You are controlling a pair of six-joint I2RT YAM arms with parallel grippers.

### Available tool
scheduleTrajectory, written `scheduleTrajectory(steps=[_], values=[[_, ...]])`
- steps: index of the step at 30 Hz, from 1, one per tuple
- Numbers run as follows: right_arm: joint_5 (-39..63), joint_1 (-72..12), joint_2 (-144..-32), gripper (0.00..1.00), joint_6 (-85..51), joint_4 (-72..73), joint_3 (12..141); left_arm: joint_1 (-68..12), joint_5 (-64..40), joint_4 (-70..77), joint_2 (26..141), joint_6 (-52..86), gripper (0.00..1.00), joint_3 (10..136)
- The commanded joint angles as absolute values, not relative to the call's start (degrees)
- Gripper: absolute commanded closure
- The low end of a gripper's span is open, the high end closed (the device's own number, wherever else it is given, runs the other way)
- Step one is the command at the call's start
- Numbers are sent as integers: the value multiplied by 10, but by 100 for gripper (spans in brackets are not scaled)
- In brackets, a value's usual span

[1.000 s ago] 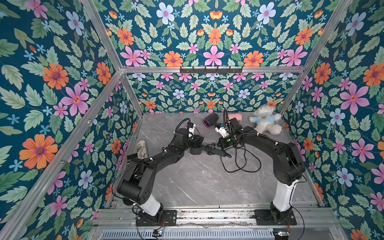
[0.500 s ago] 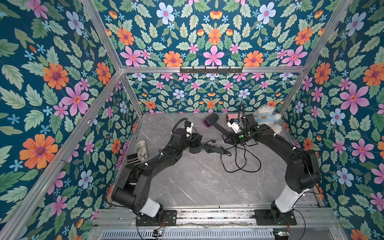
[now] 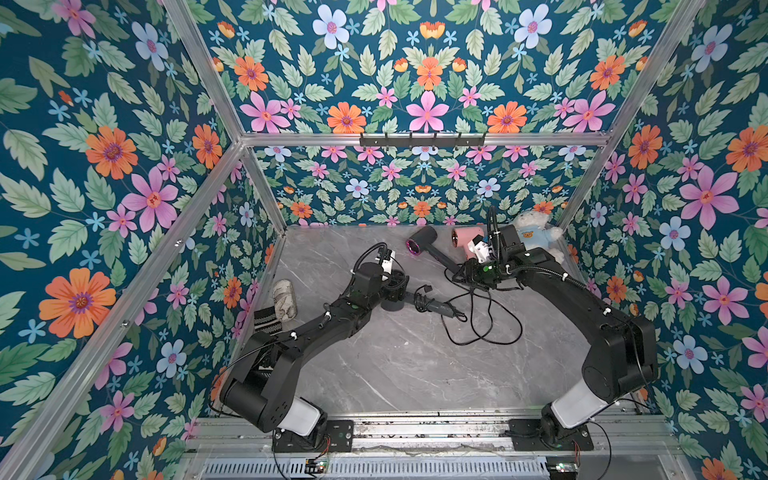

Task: Wrap the cord around the hair dryer
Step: Place the hair dryer at the center of the board.

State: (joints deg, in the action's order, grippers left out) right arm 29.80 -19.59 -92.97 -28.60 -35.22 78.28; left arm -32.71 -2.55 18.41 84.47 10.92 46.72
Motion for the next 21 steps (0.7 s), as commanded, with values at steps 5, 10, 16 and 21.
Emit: scheduleTrajectory(steps=[5,10,16,21], values=[[282,-226,-945,53,-429,-336,756,-352,42,241,846,77,100,455],[289,-244,-985,49,-454,-325,742,-364,58,249,852,75,100,454],[293,-251,-1014,46,-474,-294,739,-373,65,269,853,74,100,444],[290,-253,-1044,43,-483,-280,754,-382,71,282,857,73,100,439]])
